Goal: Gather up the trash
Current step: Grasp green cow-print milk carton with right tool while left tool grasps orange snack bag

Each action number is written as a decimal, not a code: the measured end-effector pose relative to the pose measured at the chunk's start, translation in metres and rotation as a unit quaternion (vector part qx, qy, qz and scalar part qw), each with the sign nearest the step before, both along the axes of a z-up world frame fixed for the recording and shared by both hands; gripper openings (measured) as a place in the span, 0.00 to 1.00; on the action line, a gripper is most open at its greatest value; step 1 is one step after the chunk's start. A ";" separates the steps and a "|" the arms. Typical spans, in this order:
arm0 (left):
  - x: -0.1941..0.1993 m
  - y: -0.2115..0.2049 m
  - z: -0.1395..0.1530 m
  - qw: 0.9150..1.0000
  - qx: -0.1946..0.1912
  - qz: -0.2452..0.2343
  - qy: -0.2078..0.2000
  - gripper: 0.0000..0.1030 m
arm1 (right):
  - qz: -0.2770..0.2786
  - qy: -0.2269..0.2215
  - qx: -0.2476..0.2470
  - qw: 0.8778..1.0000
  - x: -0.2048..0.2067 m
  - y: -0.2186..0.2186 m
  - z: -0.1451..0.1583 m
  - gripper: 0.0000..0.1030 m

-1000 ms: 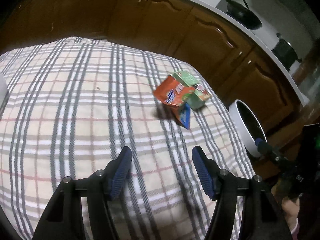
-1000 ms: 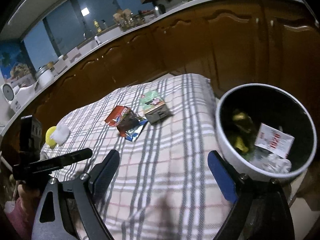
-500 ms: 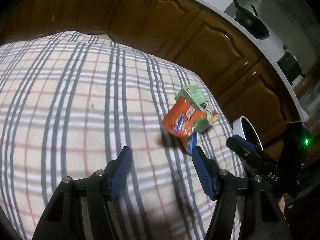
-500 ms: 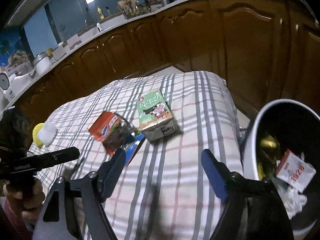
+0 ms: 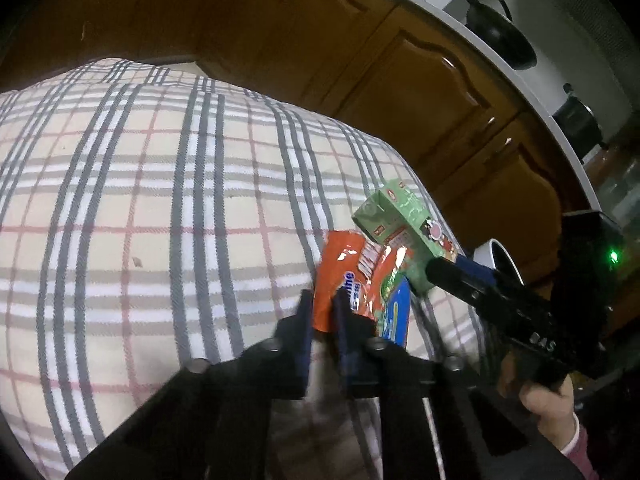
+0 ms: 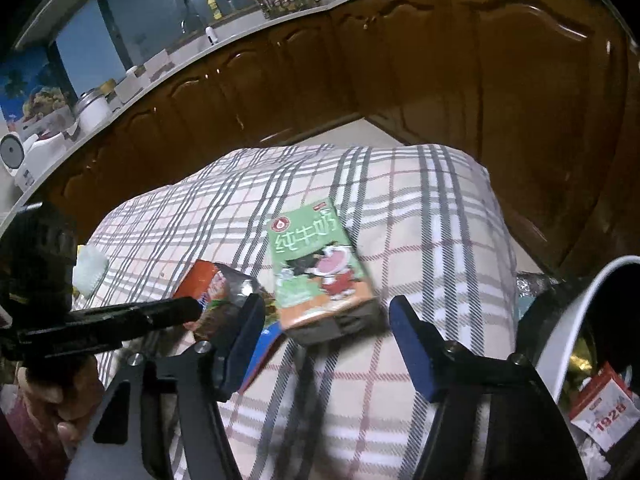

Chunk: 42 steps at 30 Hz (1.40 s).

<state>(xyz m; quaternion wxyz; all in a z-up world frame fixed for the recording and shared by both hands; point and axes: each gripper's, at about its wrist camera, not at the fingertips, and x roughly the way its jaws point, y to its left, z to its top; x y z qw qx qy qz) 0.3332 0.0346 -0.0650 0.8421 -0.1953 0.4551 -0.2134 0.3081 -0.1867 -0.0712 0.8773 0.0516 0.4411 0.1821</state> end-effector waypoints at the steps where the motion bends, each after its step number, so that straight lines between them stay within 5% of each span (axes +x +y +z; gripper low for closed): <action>1: -0.002 0.002 0.000 1.000 -0.002 0.000 -0.001 0.05 | 0.003 0.001 -0.001 1.000 0.003 0.002 -0.001 0.64; 7: -0.017 0.020 0.010 1.000 -0.012 0.003 -0.005 0.02 | 0.020 0.001 -0.027 0.999 0.012 0.016 -0.006 0.63; 9: -0.023 0.023 0.014 1.000 -0.012 0.000 -0.006 0.02 | 0.022 0.001 -0.036 0.999 0.013 0.020 -0.007 0.53; 13: -0.037 0.027 0.022 1.000 -0.009 -0.005 -0.013 0.02 | 0.017 -0.007 -0.044 0.999 0.005 0.021 -0.002 0.51; 20: -0.066 0.032 0.031 0.999 -0.023 -0.020 -0.019 0.01 | -0.007 -0.019 -0.006 1.000 -0.040 -0.001 0.017 0.49; 25: -0.086 0.027 0.026 0.999 0.010 -0.040 -0.020 0.02 | -0.015 -0.003 0.004 1.000 -0.078 -0.011 0.016 0.49; 30: -0.087 0.027 0.021 0.999 0.028 -0.030 -0.014 0.40 | -0.015 0.005 -0.013 1.000 -0.094 -0.011 0.008 0.49; 35: -0.083 0.022 0.025 0.999 0.043 -0.019 -0.025 0.57 | -0.019 -0.002 -0.022 1.000 -0.090 -0.008 0.010 0.56; 42: -0.074 -0.008 0.015 0.996 0.077 -0.023 -0.023 0.51 | -0.016 0.005 -0.026 1.000 -0.073 -0.002 0.000 0.56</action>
